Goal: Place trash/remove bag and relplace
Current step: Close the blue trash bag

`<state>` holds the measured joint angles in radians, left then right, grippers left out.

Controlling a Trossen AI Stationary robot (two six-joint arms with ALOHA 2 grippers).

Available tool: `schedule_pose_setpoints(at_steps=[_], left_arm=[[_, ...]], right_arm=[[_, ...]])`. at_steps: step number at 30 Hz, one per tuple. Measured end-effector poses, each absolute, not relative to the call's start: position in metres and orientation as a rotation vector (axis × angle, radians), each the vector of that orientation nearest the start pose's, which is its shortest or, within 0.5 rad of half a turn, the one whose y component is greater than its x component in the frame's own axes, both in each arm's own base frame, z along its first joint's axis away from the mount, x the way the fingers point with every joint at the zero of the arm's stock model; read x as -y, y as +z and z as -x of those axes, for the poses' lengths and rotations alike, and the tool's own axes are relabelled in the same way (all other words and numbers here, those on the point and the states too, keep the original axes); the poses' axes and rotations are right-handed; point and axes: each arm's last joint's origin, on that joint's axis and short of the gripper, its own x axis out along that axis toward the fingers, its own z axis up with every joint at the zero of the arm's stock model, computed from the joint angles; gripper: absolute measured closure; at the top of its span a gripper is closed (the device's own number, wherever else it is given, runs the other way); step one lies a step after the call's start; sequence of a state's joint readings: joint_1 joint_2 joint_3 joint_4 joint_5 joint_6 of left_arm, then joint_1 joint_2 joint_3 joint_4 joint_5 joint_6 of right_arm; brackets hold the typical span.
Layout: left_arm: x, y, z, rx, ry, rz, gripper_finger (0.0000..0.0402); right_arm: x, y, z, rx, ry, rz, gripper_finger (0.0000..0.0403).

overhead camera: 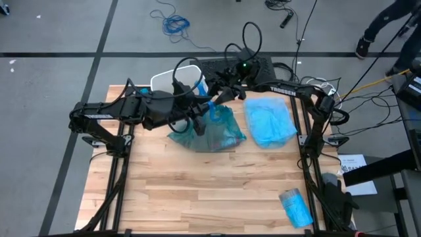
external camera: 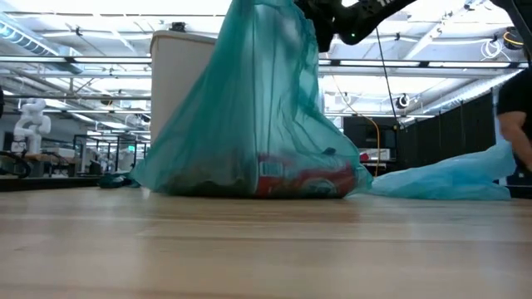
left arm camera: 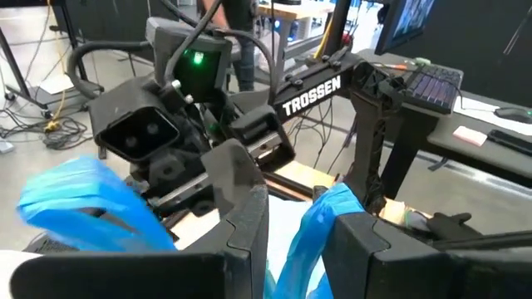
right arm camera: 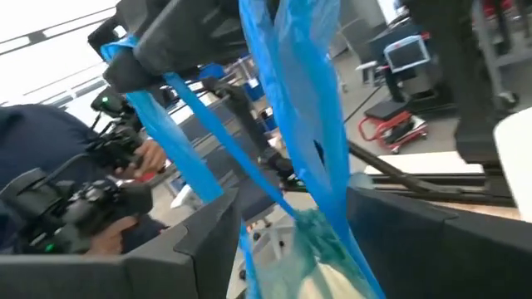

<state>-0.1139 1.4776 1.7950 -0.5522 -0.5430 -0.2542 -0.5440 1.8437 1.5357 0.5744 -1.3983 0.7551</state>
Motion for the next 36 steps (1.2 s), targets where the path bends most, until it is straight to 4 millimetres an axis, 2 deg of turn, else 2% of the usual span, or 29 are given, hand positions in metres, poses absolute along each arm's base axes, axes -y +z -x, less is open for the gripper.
schedule_pose_setpoints(at_steps=[6, 14, 24, 36], left_arm=[[0.019, 0.475, -0.298, -0.204, 0.456, 0.161, 0.0308], [0.018, 0.473, -0.294, -0.242, 0.47, 0.145, 0.0308], [0.017, 0.473, -0.294, -0.24, 0.475, 0.14, 0.0308], [0.016, 0.475, -0.294, -0.217, 0.477, 0.147, 0.0308]], right_arm=[[0.176, 0.368, -0.372, -0.198, 0.923, -0.469, 0.0207], [0.161, 0.388, -0.361, -0.192, 0.965, -0.425, 0.0218], [0.13, 0.386, -0.375, -0.21, 1.023, -0.434, 0.0218], [0.113, 0.383, -0.386, -0.183, 0.98, -0.457, 0.0218]])
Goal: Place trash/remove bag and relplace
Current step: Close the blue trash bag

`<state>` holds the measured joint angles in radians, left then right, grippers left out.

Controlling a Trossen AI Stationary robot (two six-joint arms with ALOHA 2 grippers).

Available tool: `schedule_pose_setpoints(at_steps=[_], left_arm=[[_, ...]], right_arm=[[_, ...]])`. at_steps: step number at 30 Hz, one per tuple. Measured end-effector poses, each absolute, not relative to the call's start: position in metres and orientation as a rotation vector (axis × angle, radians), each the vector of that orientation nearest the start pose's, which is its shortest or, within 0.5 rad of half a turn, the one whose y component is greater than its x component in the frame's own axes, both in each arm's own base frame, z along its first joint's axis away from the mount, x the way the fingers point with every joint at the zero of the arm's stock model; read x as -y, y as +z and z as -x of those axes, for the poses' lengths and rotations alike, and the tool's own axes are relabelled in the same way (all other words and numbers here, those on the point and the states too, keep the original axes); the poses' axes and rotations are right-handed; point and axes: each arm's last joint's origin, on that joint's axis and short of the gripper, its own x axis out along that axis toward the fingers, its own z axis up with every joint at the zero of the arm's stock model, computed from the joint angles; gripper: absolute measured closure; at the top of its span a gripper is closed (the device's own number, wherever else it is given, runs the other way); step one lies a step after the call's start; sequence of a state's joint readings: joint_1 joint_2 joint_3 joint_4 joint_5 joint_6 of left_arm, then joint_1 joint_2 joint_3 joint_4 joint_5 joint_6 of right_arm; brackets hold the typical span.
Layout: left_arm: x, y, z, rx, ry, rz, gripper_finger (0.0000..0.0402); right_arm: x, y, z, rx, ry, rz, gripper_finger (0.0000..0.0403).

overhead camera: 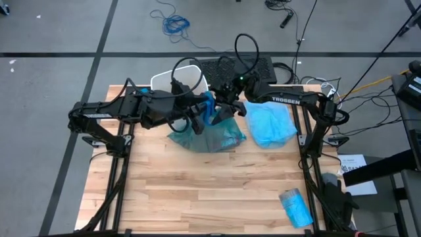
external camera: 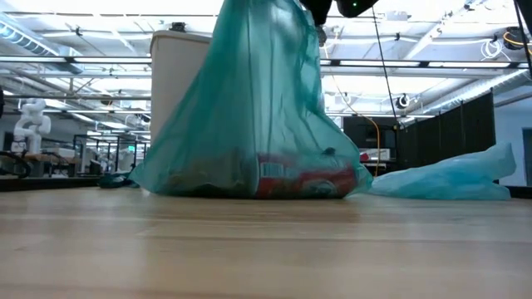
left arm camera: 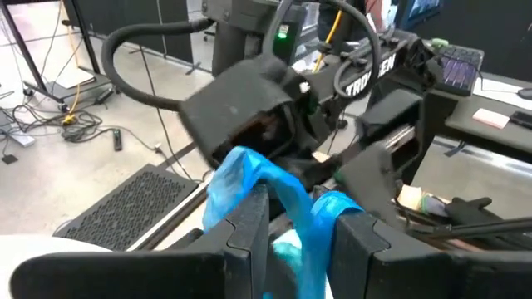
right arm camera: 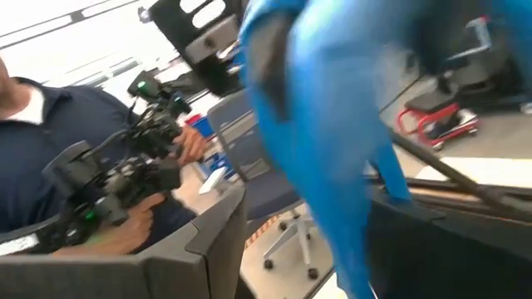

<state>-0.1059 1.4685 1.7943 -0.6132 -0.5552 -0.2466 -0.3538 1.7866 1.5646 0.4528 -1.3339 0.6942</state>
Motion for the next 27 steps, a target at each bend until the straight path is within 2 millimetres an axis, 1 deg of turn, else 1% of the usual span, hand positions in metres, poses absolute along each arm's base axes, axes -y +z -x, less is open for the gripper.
schedule_pose_setpoints(at_steps=[4, 8, 11, 14, 20, 22, 24, 27], left_arm=[[0.017, 0.475, -0.295, -0.221, 0.451, 0.151, 0.0308], [0.018, 0.474, -0.295, -0.235, 0.408, 0.158, 0.0308], [0.018, 0.473, -0.295, -0.248, 0.422, 0.149, 0.0308], [0.016, 0.472, -0.294, -0.259, 0.446, 0.121, 0.0308], [0.014, 0.472, -0.294, -0.266, 0.477, 0.067, 0.0308], [0.013, 0.472, -0.294, -0.266, 0.485, 0.065, 0.0308], [0.011, 0.472, -0.294, -0.268, 0.488, 0.058, 0.0308], [0.011, 0.472, -0.294, -0.275, 0.486, 0.037, 0.0308]], right_arm=[[0.116, 0.386, -0.385, -0.148, 0.946, -0.446, 0.0218], [0.127, 0.387, -0.383, -0.116, 0.874, -0.464, 0.0218], [0.129, 0.388, -0.382, -0.138, 0.897, -0.479, 0.0218], [0.12, 0.388, -0.383, -0.17, 0.954, -0.49, 0.0218], [0.101, 0.391, -0.387, -0.171, 1.024, -0.468, 0.0221], [0.095, 0.393, -0.388, -0.172, 1.045, -0.466, 0.0231], [0.091, 0.394, -0.388, -0.16, 1.059, -0.45, 0.0251], [0.089, 0.397, -0.387, -0.146, 1.067, -0.44, 0.0302]])
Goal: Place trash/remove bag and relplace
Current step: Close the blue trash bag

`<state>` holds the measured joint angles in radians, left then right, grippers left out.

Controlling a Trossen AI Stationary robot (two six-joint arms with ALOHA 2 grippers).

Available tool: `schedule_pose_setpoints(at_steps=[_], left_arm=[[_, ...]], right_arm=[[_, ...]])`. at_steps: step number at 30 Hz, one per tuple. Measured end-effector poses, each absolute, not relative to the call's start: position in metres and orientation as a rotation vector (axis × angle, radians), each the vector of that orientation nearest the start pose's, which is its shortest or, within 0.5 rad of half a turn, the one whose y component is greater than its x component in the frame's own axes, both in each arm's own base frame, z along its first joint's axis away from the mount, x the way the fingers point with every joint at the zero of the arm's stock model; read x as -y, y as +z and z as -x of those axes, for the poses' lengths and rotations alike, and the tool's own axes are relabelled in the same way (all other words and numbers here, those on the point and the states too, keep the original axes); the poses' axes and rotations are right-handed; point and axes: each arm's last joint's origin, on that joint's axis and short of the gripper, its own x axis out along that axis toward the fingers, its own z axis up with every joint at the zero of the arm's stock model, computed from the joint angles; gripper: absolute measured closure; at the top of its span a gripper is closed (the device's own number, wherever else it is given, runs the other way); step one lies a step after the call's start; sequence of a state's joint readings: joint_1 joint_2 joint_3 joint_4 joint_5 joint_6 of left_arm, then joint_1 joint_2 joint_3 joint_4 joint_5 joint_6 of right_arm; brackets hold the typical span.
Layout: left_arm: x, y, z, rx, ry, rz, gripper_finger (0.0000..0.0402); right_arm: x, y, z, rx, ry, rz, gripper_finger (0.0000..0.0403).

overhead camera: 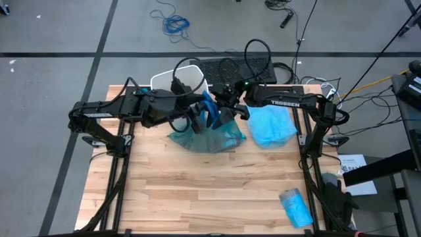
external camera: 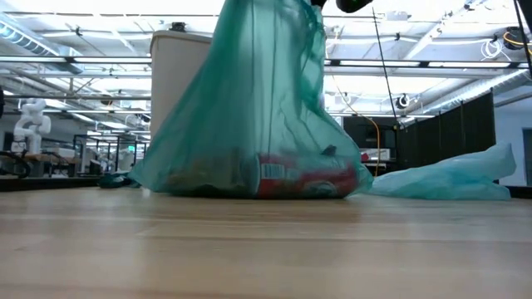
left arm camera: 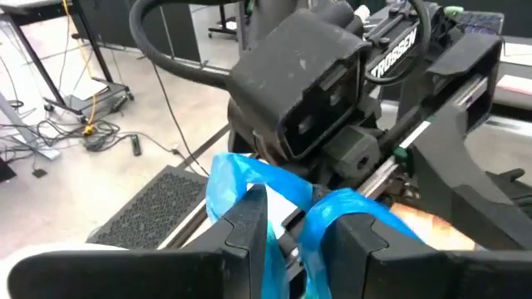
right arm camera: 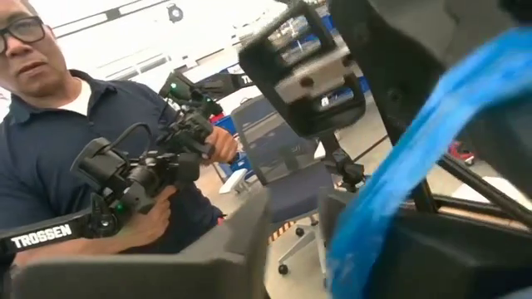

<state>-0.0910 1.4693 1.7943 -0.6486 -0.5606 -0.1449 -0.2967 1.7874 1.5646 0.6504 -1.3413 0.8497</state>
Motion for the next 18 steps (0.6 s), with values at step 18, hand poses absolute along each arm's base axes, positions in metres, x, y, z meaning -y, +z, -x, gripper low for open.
schedule_pose_setpoints(at_steps=[18], left_arm=[[0.035, 0.478, -0.267, -0.305, 0.393, 0.054, 0.0308]], right_arm=[[0.113, 0.405, -0.379, -0.096, 1.004, -0.421, 0.0403]])
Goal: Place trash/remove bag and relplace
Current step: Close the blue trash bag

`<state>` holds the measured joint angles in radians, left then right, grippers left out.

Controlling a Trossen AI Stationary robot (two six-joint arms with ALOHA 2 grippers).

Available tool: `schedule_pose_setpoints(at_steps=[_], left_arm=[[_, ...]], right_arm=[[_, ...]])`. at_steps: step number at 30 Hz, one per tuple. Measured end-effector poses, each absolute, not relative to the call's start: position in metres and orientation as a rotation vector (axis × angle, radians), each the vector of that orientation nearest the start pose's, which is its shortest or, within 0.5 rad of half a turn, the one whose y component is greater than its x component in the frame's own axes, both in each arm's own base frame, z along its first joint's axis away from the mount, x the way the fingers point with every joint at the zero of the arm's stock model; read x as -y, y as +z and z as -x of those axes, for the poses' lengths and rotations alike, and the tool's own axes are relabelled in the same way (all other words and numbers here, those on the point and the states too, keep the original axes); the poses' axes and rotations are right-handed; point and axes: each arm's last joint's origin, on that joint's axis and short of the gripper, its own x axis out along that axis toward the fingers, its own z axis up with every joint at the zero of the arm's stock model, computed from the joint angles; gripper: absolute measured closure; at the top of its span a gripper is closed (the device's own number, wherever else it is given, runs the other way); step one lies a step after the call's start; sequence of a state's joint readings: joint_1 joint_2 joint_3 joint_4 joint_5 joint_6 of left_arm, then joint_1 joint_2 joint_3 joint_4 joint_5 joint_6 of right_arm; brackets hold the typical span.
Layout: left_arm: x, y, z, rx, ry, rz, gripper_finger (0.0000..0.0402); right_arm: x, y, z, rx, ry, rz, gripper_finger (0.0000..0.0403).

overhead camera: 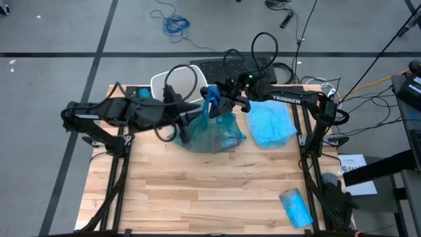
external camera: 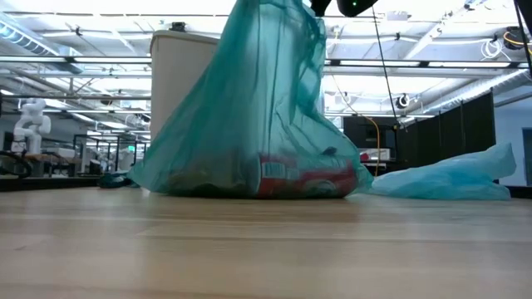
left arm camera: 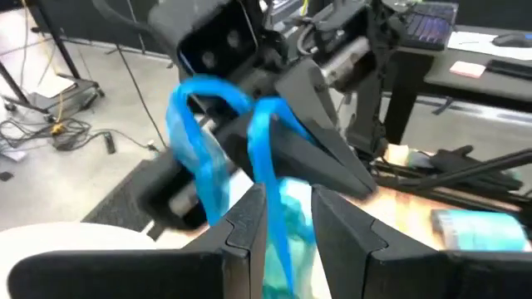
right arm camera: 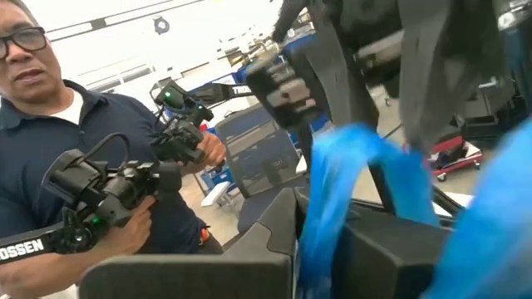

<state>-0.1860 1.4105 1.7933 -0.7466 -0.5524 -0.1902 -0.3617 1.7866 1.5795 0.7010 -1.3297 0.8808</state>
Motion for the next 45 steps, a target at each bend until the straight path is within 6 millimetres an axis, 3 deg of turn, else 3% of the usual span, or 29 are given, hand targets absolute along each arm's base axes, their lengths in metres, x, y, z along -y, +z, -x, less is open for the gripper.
schedule_pose_setpoints(at_steps=[6, 12, 16, 26, 35, 45], left_arm=[[0.041, 0.472, -0.262, -0.36, 0.39, 0.118, 0.0308], [0.044, 0.456, -0.284, -0.417, 0.407, 0.08, 0.0308], [0.041, 0.442, -0.3, -0.484, 0.439, 0.051, 0.0308], [0.036, 0.395, -0.344, -0.659, 0.473, -0.017, 0.0308], [0.038, 0.323, -0.388, -0.867, 0.441, -0.019, 0.0308], [0.045, 0.276, -0.428, -0.889, 0.303, 0.054, 0.0308]], right_arm=[[0.11, 0.434, -0.376, -0.07, 1.017, -0.386, 0.0403], [0.101, 0.482, -0.364, -0.006, 1.047, -0.295, 0.0403], [0.099, 0.498, -0.358, -0.003, 1.05, -0.282, 0.0403], [0.099, 0.501, -0.358, -0.01, 1.045, -0.295, 0.0403], [0.097, 0.511, -0.353, 0.02, 1.044, -0.269, 0.0403], [0.1, 0.514, -0.351, 0.023, 1.038, -0.267, 0.0403]])
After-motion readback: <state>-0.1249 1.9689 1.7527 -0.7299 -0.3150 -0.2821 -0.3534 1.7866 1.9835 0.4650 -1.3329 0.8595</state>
